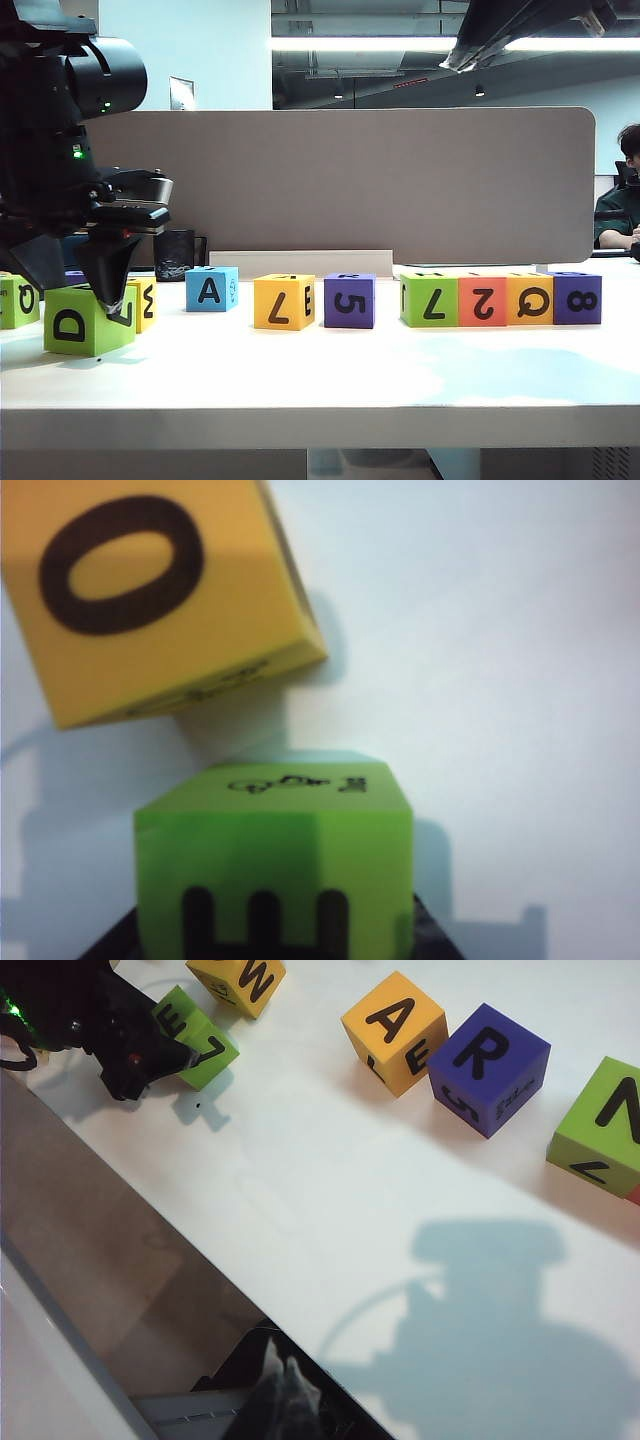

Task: Select the appropriate blocks from the scattered letter blocks on the table and arrange them in a row to spell out "LEARNING".

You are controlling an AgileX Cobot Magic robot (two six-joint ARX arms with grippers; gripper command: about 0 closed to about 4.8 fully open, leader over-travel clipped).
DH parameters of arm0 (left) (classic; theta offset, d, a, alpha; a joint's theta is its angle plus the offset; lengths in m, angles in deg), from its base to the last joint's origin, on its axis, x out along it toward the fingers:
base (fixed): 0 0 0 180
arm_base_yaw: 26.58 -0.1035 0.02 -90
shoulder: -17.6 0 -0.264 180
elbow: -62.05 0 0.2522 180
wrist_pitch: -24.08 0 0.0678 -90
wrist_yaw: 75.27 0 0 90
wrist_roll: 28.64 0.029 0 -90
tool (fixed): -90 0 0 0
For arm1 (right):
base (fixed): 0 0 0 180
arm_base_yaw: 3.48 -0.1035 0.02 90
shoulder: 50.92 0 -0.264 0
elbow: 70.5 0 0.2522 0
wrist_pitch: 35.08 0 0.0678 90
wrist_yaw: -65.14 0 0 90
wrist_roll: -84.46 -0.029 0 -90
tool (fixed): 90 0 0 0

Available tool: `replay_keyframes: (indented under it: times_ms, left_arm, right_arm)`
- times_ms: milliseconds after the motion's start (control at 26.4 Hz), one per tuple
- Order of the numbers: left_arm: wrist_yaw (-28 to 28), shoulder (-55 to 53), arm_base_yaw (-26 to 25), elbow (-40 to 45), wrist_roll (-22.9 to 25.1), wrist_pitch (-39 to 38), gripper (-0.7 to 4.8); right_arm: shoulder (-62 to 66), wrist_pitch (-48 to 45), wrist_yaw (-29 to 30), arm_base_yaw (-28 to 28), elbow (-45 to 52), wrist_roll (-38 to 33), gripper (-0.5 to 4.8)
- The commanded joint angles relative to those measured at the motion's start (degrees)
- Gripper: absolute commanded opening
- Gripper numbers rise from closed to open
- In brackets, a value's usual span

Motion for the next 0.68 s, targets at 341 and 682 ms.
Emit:
replay_keyframes:
  times_ms: [341,682]
  left_arm:
    - [-14.69,0.15,0.07,-3.82,11.76,-3.34,2.66]
    - [-17.68,0.13,0.07,-6.08,24.52,-6.1,2.66]
  right_arm:
    - [-0.17,-0.55,0.07,-0.07,-0.24,0.13,-0.01]
    - [-0.17,-0.5,0.09,-0.07,-0.24,0.13,-0.01]
